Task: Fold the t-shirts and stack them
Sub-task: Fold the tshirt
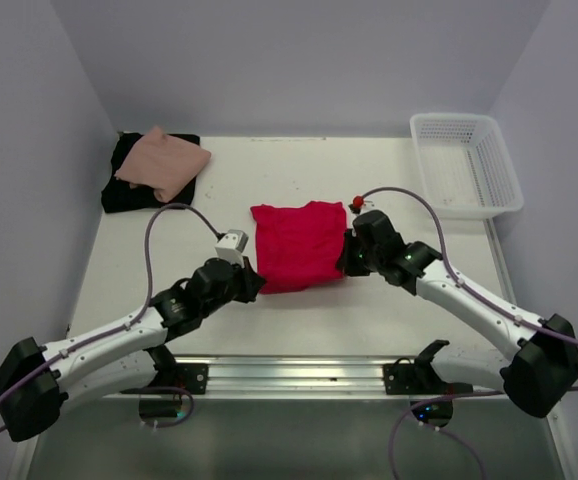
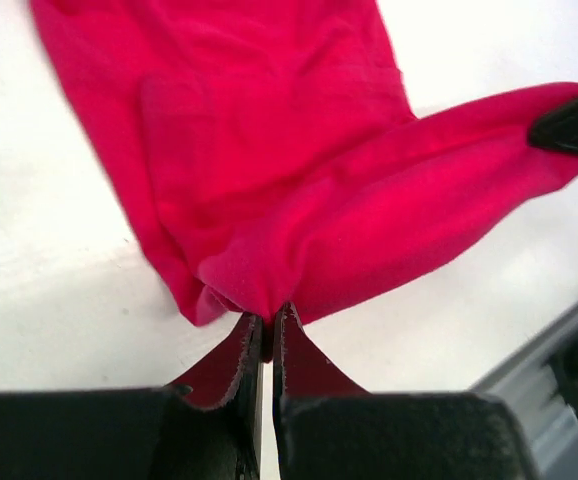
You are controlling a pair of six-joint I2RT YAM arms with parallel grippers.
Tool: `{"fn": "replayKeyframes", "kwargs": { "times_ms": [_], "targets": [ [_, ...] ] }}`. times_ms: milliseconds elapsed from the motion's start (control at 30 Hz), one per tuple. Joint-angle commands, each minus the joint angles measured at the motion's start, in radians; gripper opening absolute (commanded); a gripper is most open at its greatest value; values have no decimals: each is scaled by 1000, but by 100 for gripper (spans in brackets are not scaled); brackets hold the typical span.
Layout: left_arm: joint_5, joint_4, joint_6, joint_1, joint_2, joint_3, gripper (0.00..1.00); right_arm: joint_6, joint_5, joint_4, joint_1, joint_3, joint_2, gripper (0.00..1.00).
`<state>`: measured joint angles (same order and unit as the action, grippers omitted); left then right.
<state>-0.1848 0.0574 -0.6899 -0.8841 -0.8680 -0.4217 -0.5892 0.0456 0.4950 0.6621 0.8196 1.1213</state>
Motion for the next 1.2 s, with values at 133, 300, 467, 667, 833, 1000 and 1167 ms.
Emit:
{"fn": "replayKeyframes", "kwargs": {
  "times_ms": [133,300,467,667,833,1000,1167],
  "targets": [
    [-10,-174,217,207,-189,-118,0,127,155,-61,-15,197,210,0],
    [21,-240,260,264,-316,-201,0,160,184,-79,-27,323,357,0],
    [56,-301,270,304,-452,-299,0,173,192,-87,-50,432,466,0],
    [110,-346,288,339,-612,-422,0,186,191,-90,-84,529,567,0],
    [153,-350,302,388,-724,-531,0,200,192,-90,-133,602,630,0],
    [218,-361,299,451,-859,-637,0,209,208,-75,-180,733,753,0],
    [249,-355,308,520,-1087,-889,4,187,285,-35,-252,1026,964,0]
  ]
}}
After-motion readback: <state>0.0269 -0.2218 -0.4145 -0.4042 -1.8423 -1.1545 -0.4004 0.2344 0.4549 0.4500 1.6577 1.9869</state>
